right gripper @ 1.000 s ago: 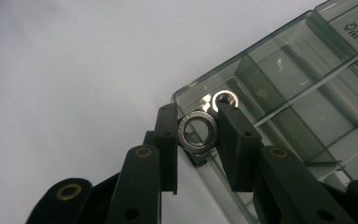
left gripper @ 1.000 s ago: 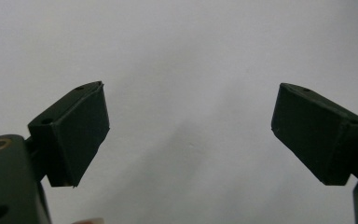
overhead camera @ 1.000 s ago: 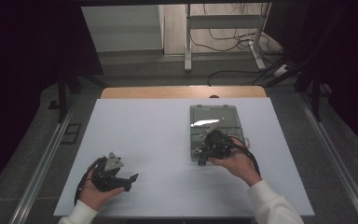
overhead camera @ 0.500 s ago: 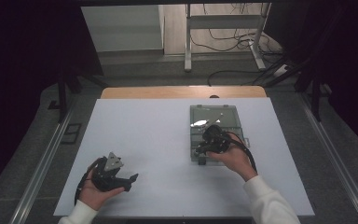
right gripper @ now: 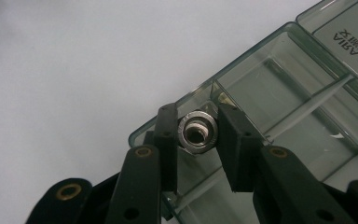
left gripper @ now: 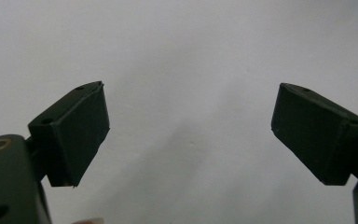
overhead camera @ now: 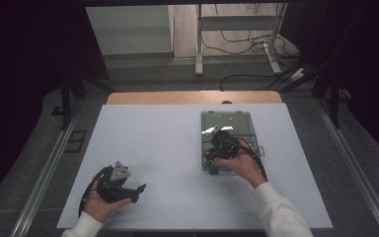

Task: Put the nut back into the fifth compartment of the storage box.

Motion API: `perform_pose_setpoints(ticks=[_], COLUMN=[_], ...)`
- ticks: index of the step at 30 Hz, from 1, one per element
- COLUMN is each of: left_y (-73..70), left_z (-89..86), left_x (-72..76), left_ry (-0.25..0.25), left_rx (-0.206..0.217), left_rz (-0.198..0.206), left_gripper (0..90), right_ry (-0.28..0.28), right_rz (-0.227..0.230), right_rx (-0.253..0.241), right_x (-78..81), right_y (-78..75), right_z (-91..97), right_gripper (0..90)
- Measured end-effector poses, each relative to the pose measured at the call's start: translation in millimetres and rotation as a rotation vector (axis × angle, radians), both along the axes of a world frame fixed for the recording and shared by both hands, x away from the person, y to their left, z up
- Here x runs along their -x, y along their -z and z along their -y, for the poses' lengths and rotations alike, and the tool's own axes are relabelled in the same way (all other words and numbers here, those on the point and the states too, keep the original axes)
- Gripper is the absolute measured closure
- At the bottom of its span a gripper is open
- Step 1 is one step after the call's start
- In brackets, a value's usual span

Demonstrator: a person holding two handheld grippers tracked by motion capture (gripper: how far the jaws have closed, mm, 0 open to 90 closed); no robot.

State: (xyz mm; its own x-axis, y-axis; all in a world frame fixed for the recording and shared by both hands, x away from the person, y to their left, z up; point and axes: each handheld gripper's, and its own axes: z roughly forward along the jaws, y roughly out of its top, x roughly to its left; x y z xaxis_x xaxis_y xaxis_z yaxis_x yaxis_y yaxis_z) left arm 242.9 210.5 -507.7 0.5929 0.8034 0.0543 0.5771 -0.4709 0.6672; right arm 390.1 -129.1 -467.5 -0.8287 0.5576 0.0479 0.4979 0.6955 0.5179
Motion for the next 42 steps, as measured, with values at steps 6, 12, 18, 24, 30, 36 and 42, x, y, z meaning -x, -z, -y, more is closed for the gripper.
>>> perform_pose_setpoints(ticks=[6,12,18,24,30,36,42], left_y=[-0.2,-0.4,-0.6,-0.9,-1.2,-1.1,-0.9], left_z=[-0.5,-1.0,-1.4,-1.3,-1.8,-1.7,-2.4], left_x=[0.0,0.1,0.2,0.3,0.3,-0.3,-1.5], left_ry=[0.0,0.0,0.001,0.003,0.003,0.001,-0.005], left_rx=[0.0,0.001,0.001,0.001,0.003,0.007,0.016], left_rz=[0.001,0.002,0.003,0.003,0.003,0.005,0.0], left_gripper=[11.7,11.7,11.7,11.8,11.8,11.8,11.8], right_ry=[0.0,-0.004,-0.007,0.004,0.022,0.031,0.034], right_rz=[0.0,0.0,-0.007,0.0,-0.003,0.009,0.025], right_rx=[0.022,0.039,0.049,0.011,-0.03,-0.063,-0.102], right_x=[-1.5,-1.7,-1.7,-0.9,-0.7,2.3,5.3], right_y=[4.7,8.2,9.4,4.5,1.3,-2.3,-5.6], right_z=[-2.7,-5.3,-5.3,-3.1,-1.5,-0.8,1.1], right_gripper=[69.7,69.7,66.5,44.2,28.4,18.1,16.4])
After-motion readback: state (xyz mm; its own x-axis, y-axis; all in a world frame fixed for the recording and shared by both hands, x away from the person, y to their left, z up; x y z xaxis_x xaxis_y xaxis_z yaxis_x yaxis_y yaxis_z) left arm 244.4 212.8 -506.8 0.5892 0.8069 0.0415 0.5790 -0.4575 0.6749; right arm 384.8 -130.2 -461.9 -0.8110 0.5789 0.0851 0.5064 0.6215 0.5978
